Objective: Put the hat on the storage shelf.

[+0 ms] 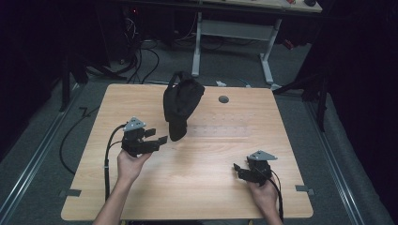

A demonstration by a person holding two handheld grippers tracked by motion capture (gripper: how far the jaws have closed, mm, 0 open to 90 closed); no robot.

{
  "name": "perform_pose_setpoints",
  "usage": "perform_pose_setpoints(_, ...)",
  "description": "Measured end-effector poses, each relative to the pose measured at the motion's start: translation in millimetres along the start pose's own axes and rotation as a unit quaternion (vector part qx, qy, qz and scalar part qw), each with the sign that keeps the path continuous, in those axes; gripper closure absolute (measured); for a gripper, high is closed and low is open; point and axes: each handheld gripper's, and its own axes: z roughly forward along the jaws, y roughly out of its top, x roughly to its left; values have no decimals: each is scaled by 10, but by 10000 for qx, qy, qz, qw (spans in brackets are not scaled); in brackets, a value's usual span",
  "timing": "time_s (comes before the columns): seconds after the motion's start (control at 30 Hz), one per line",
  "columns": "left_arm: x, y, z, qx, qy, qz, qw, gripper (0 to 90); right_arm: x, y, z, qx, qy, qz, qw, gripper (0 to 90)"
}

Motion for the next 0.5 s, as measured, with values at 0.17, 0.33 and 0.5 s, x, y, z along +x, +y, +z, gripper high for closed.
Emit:
perform_pose_setpoints(0.17,1,-26,-69,-46,-14,-34,10000,356,-1,0,0,-1,0,-8,10000,338)
perform_pose_setpoints(0.33,17,-74,-134,-28,121,36,9999,346,0,1,0,3,4,6,10000,338)
perform_pose_setpoints(0.5,68,-157,-198,-24,148,-85,9999,342,-2,0,0,-2,2,-7,10000,338)
